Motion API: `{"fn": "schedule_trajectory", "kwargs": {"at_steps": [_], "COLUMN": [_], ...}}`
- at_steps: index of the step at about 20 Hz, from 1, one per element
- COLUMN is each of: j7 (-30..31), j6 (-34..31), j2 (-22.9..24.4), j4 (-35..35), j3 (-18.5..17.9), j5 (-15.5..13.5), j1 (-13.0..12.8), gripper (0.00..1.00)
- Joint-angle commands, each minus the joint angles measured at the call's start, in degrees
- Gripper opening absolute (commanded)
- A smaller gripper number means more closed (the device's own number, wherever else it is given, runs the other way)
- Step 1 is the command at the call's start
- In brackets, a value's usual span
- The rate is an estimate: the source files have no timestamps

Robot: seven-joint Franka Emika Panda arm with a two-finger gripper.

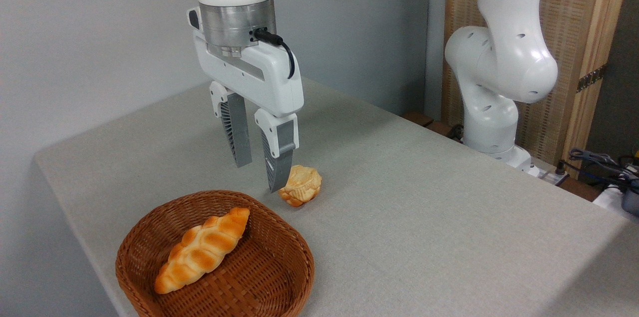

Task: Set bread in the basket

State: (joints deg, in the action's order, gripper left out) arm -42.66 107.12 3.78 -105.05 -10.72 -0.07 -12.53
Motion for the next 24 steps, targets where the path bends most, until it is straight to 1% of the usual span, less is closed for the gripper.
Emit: {"fn": "schedule_trajectory", "kwargs": {"at_steps": [1,17,20,24], "j7": [0.65,0.56,0.39,0.39], "j6": [-0.69,-0.69,-0.6,-0.69], "j2": [0.0,-0.01,-0.01,-0.01], "j4": [0.64,0.64,0.64,0.72], "j3": [-0.36,-0.53,-0.62,-0.71], "j5": [-0.81,-0.81,-1.77,-1.95], "j1": [-0.04,0.04,0.04,0.04], "gripper": [1.0,1.0,1.0,1.0]}}
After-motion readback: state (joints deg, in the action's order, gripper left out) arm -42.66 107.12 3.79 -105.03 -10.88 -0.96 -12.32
